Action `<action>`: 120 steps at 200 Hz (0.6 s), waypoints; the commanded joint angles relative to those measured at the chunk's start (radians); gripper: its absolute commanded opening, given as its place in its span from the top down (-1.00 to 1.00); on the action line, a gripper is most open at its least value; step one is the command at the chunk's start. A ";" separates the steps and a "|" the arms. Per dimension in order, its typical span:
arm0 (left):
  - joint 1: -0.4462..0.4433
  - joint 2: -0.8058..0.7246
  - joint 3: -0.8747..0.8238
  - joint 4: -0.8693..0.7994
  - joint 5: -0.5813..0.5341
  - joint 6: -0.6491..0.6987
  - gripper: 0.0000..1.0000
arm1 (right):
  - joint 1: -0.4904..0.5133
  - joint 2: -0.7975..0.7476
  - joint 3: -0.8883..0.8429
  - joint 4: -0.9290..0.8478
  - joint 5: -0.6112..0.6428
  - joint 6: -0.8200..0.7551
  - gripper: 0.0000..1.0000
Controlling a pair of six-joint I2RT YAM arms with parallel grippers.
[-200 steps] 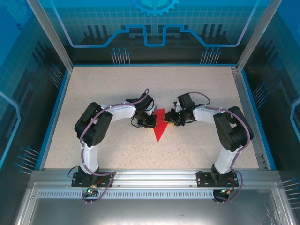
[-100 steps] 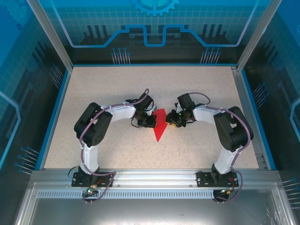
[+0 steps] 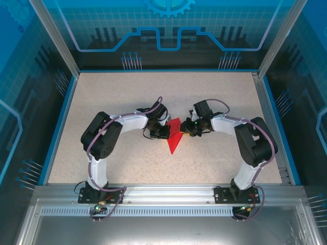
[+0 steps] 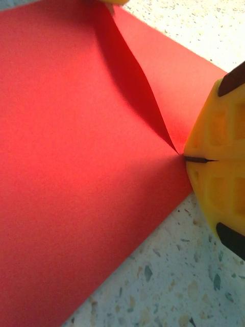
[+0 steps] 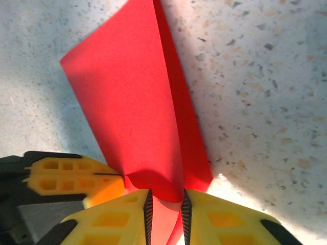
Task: Fold a paper plane with a square sheet of paper (pick it up from the middle)
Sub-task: Fourth fold the wing at the center of the table.
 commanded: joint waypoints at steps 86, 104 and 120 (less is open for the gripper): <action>0.007 0.147 -0.090 -0.083 -0.187 0.030 1.00 | 0.068 -0.053 -0.031 0.009 -0.019 -0.003 0.63; 0.007 0.148 -0.090 -0.083 -0.185 0.032 1.00 | 0.077 -0.052 -0.032 -0.013 0.012 -0.011 0.65; 0.007 0.149 -0.088 -0.084 -0.183 0.031 1.00 | 0.084 -0.047 -0.030 -0.027 0.044 -0.016 0.69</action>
